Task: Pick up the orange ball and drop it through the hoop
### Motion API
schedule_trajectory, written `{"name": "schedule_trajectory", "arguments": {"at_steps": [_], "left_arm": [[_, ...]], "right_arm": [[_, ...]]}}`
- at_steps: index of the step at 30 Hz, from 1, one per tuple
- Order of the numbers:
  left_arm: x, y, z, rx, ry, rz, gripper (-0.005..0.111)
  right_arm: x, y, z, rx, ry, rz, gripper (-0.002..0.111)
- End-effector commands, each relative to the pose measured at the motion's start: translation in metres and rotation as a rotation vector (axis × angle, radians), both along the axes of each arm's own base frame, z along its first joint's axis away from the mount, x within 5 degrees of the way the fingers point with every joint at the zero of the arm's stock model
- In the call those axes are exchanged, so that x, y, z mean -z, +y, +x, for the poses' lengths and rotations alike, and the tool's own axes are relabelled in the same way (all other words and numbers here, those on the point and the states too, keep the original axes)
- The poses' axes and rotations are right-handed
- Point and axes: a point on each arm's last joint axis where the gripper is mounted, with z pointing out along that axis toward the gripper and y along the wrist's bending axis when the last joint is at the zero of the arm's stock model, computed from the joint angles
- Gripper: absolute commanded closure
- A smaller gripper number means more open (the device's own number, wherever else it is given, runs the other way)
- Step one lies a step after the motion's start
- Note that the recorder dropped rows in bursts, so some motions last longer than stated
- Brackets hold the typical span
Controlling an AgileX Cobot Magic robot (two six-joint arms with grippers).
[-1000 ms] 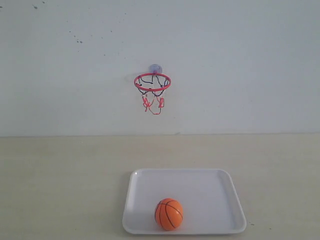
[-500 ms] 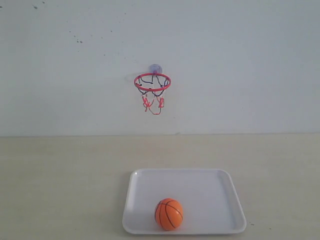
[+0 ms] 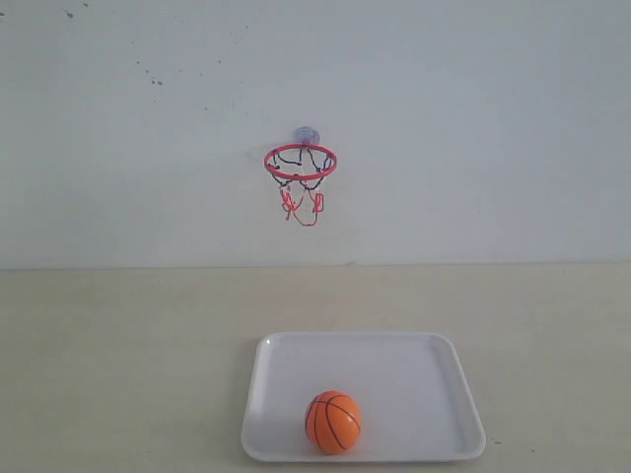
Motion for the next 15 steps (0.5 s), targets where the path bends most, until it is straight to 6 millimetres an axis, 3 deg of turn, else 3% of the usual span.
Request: {"name": "schedule_trajectory", "arguments": {"at_steps": [1, 6, 11, 15], "left_arm": [[-0.003, 0.003, 0.003, -0.004, -0.020, -0.083, 0.103], [-0.003, -0.005, 0.052, 0.036, 0.255, -0.055, 0.103], [-0.002, -0.029, 0.124, 0.230, 0.636, 0.316, 0.103], [-0.006, -0.042, 0.174, 0.392, 0.745, 0.530, 0.103]], "right_arm": [[-0.002, 0.000, 0.000, 0.000, -0.021, -0.013, 0.108], [-0.002, 0.000, 0.000, 0.000, -0.021, -0.013, 0.108], [-0.002, 0.000, 0.000, 0.000, -0.021, -0.013, 0.108], [-0.002, 0.000, 0.000, 0.000, -0.021, -0.013, 0.108]]}}
